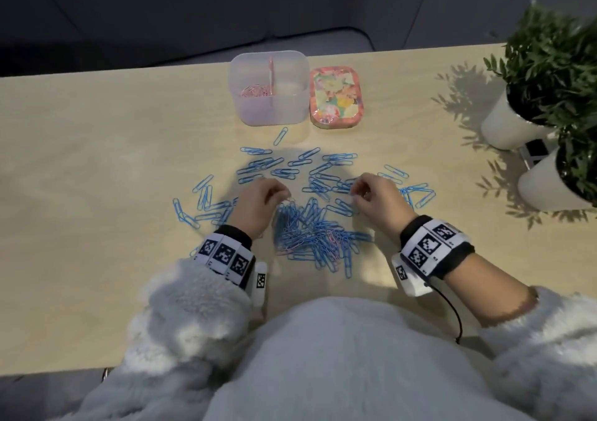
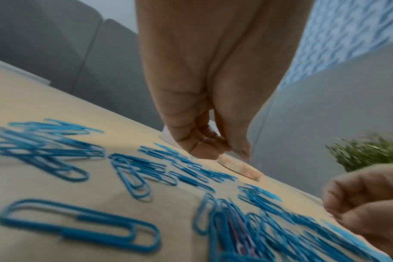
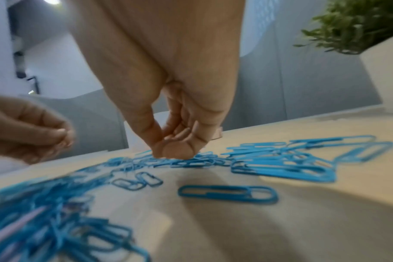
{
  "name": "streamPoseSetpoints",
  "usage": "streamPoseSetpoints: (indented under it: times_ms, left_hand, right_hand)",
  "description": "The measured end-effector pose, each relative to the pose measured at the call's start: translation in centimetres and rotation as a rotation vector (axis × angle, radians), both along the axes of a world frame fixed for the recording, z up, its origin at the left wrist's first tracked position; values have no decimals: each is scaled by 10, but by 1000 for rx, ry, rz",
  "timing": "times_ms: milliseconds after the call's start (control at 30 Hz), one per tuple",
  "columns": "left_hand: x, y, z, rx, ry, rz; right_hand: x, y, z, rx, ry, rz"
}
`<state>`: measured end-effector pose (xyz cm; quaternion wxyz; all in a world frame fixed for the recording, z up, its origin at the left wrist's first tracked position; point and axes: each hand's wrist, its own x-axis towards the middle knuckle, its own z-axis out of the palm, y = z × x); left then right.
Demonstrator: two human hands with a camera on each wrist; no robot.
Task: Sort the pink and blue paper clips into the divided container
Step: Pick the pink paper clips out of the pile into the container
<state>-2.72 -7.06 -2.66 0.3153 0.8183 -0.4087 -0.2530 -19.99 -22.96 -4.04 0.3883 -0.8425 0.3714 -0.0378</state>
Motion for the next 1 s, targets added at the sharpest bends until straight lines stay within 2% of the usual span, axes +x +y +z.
streamPoseSetpoints:
  times_ms: [67, 200, 233, 333, 433, 567, 667, 767, 867, 933, 1000]
  left_hand:
    - [9, 4, -1, -39, 103, 89]
    - [15, 11, -7, -136, 508, 224]
    - [14, 13, -7, -164, 627, 240]
    - [10, 13, -1, -187, 941, 330]
    - [9, 11, 3, -66, 1056, 378]
    - [8, 15, -4, -48, 918, 284]
    - [5, 18, -12, 29, 778, 212]
    - [2, 19, -11, 156, 472, 104]
    - [-4, 15, -10, 218, 214, 19]
    - [-8, 12, -10, 256, 70, -26]
    - [-10, 10, -12, 280, -24, -55]
  right_hand:
    - [-1, 1, 6, 194, -90, -77]
    - [3, 16, 15, 597, -90, -181]
    - [3, 21, 17, 588, -66, -130]
    - [3, 34, 13, 217, 113, 195]
    - [0, 44, 6, -79, 310, 312]
    - [-4, 40, 5, -122, 378, 261]
    - [-11, 26, 3, -54, 303, 198]
    - [-19, 10, 7, 219, 85, 59]
    - [-25, -3, 14, 608, -153, -223]
    - [-25, -8, 19, 753, -205, -343]
    - [-24, -8, 21, 811, -228, -393]
